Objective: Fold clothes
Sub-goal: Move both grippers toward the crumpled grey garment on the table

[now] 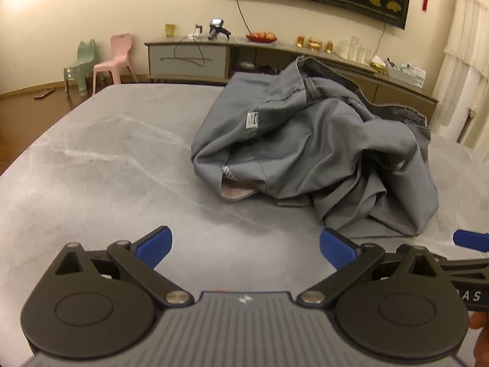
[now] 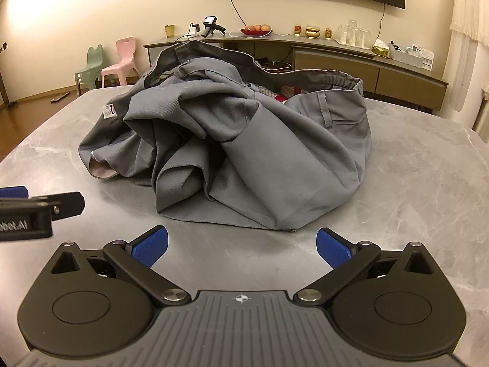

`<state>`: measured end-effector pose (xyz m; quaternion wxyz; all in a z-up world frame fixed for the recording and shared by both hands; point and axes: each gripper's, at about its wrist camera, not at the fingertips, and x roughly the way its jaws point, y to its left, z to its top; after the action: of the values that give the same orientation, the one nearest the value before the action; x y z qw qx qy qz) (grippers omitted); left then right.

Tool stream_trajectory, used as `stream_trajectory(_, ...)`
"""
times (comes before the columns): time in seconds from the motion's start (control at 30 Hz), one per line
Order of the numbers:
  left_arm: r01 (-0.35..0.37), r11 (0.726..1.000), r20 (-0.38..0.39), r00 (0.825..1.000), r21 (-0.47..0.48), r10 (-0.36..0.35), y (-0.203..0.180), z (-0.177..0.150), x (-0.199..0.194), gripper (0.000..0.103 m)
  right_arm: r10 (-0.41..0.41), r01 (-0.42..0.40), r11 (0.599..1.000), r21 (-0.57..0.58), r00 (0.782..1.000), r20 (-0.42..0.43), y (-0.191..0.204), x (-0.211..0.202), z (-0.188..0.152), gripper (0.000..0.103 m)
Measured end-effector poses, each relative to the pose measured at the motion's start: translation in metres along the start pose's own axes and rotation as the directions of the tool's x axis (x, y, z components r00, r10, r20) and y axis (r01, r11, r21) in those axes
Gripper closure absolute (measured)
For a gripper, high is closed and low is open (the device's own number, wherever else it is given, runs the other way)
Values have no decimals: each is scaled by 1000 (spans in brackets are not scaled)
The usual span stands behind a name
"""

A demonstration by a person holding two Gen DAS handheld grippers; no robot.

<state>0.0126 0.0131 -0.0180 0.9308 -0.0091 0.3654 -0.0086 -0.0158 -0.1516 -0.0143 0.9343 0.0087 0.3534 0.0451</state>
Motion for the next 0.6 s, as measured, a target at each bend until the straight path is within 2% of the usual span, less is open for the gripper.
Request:
stream_trajectory(0.17,15,999,-6,1000,50,-15,-5,1,-3,0,-6,6,1000,-8,1000,2,1,1,-2,1)
stream_trajectory(0.37,63,996,-26,998,65,-61,-7,0,-2,0,-6,6,1000,-14,1000,10,0,-1,-3,1)
stream_trajectory(0.47,76,994,-23,997,75,-75,-9,0,-2,6,3,-3,1000,-21,1000,24,1,-5,-3,1)
stream_trajectory(0.5,81,994,-23,997,78,-79,-9,0,-3,13,6,-5,1000,-24,1000,28,1,-5,-3,1)
stream_trajectory(0.53,85,993,-23,996,83,-83,-10,-1,-3,25,9,-8,1000,-26,999,33,1,-6,-3,1)
stream_trajectory(0.57,89,992,-23,996,87,-88,-10,-1,-3,33,13,-12,1000,-26,999,36,1,-7,-3,1)
stream_trajectory(0.6,92,991,-24,996,93,-90,-11,-1,-3,52,16,-16,1000,-26,999,38,1,-8,-3,1)
